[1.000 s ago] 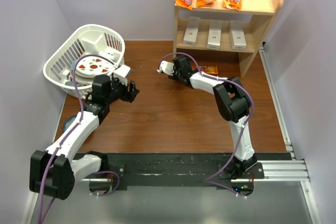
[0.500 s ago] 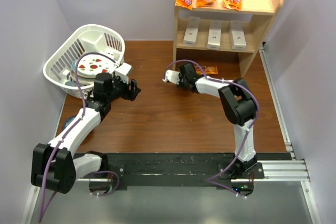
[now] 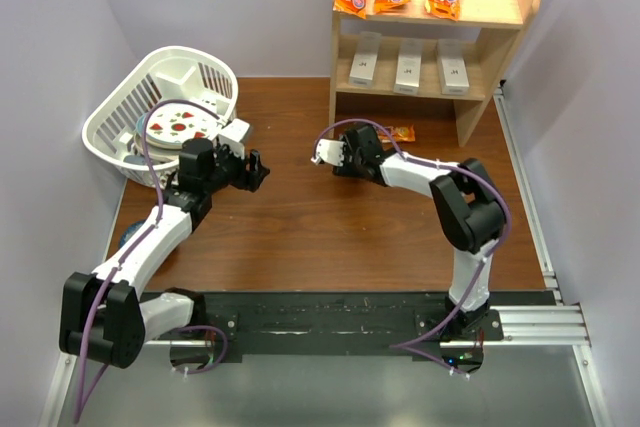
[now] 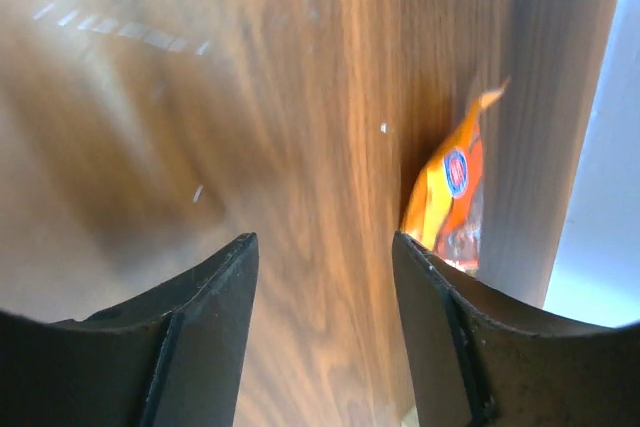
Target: Place and organize the shaving razors onto the shelf
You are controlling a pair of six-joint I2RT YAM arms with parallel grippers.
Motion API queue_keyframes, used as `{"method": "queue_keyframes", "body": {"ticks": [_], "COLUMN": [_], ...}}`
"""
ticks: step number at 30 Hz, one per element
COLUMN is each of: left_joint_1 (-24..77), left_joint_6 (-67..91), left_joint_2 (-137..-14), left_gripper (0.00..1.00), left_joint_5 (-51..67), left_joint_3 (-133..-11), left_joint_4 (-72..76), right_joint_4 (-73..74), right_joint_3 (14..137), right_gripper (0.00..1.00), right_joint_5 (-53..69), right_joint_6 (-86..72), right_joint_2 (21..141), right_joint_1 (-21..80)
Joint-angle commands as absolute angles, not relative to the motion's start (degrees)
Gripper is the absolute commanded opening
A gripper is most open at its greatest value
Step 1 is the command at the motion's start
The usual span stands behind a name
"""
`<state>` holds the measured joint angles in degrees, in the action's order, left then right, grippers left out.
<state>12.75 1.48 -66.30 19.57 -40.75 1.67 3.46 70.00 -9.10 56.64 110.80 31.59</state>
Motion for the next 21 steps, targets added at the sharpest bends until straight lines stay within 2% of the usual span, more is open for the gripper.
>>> {"method": "queue_keyframes", "body": {"ticks": [1,12,15,20,21], "left_joint_1": [12.39,12.30,12.30,12.39,12.31], "left_joint_6": [0.88,0.26,0.26,0.26,0.26], "left_joint_2": [-66.27,-66.44,-67.06,-67.76,-67.76], "left_gripper": [0.65,0.65,0.65,0.65,0.65], "left_joint_5": [19.95,19.42,19.51,19.34,19.25], "left_joint_3": [-42.80,-43.77,-44.73,-46.58,-46.76], "left_joint_4": [2.90,1.05,0.97,0.18,0.18], "right_joint_4": [-1.58,1.39,2.90,5.62,5.71], "right_joint_3": [76.28,90.42,91.67,91.85,90.89], "right_gripper": [0.62,0.59,0.51,0.22,0.19], "right_joint_5": [-13.62,-21.26,-20.92,-20.31,-20.13], "right_joint_6": [55.63,58.80,58.71,57.48,56.96], "right_joint_2": [115.74,129.19,131.04,131.49,130.70], "right_joint_1": [31.73,31.56,31.29,31.29,31.38]}}
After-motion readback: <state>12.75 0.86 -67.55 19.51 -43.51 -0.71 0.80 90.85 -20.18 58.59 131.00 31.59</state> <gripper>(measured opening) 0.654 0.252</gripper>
